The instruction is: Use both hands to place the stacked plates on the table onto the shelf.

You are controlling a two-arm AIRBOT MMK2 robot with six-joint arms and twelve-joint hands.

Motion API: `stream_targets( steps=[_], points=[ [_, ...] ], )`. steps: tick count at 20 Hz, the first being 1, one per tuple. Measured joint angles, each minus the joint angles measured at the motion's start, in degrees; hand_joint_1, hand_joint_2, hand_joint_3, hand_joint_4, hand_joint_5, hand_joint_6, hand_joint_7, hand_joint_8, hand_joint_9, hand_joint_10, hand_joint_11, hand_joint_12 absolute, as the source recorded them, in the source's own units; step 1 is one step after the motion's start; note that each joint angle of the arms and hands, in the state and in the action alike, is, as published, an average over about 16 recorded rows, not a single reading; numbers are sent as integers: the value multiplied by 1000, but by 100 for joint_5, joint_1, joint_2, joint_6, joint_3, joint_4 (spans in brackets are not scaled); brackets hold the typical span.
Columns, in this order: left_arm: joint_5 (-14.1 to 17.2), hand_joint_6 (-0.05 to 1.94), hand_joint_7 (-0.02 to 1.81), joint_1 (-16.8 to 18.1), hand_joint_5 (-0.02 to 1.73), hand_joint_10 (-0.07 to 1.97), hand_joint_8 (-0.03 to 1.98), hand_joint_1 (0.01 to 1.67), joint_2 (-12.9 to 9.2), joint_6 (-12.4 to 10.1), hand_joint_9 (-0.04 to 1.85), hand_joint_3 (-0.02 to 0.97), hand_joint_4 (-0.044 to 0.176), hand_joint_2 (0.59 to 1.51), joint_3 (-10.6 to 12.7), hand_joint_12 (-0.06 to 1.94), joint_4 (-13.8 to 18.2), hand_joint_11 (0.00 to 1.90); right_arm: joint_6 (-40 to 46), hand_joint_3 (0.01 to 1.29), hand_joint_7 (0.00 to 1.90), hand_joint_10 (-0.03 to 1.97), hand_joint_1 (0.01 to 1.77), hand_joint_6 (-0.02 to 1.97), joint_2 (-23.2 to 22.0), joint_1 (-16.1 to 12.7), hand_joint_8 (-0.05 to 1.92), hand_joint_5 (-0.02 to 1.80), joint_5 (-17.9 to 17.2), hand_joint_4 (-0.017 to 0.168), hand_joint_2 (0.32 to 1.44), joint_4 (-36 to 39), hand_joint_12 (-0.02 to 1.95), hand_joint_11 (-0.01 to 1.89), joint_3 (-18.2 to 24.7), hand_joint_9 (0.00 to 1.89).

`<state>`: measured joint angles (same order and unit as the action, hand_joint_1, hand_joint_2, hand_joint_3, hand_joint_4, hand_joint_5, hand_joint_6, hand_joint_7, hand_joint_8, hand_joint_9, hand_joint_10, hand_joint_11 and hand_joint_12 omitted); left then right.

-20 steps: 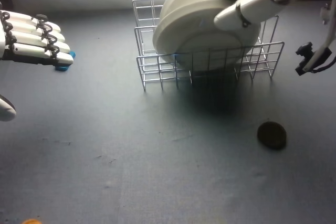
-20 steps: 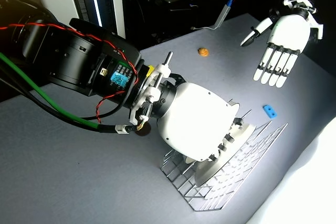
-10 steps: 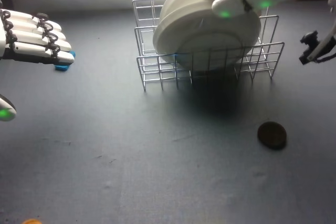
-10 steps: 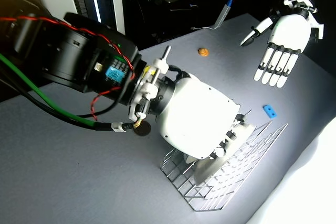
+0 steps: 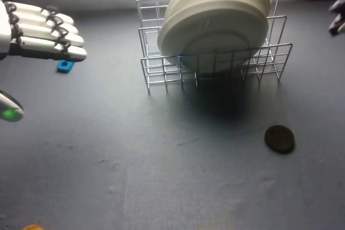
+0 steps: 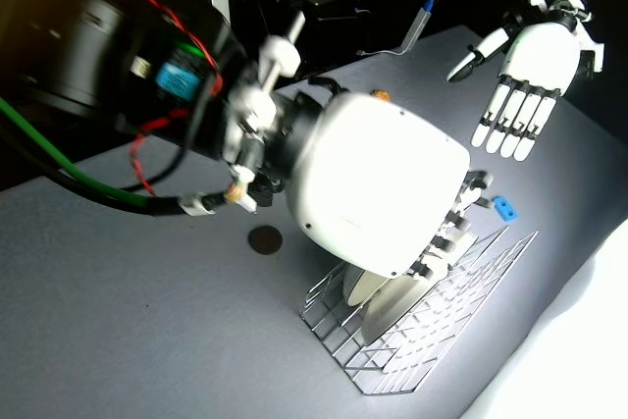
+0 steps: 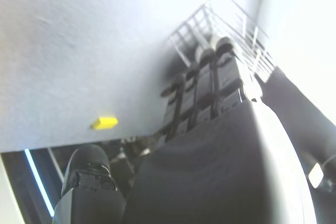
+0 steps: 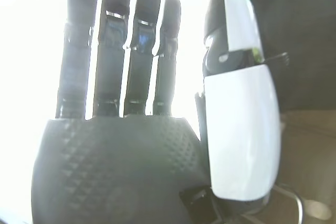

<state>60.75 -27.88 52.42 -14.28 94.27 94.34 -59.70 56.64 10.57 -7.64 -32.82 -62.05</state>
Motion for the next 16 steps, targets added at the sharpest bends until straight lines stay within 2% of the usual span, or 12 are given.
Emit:
stream_targets(
  steps=[3,5,8,12,16],
  points=[
    [47,76,158,115,149,116,97,28,-64,-19,145,16,-2,1136,-148,280,46,60,-91,12,1059,224,982,76,-209,-88,112,934,-89,-3,1015,398,1260,684,173,1033],
    [70,257,232,185,213,336,301,32,-104,-34,220,16,-2,1154,-247,512,70,123,-149,12,1037,439,894,181,-356,-125,301,916,-178,-3,1028,701,1354,680,298,1005],
    [103,607,437,262,411,686,653,33,-152,-46,425,16,-1,1180,-373,868,101,308,-206,12,1021,775,760,513,-552,-123,644,901,-336,-2,1042,1168,1487,728,486,997],
    [117,1089,858,270,812,1169,1136,120,-180,-25,856,14,2,1225,-463,1349,162,733,-275,12,1087,1235,596,974,-731,-59,1115,988,-506,2,1080,1593,1665,919,670,1079],
    [94,1569,1240,216,1174,1645,1614,278,-168,-1,1255,10,35,1270,-498,1787,187,1168,-267,12,1219,1695,497,1447,-847,36,1586,1117,-714,40,1159,2033,1850,1199,792,1228]
  ],
)
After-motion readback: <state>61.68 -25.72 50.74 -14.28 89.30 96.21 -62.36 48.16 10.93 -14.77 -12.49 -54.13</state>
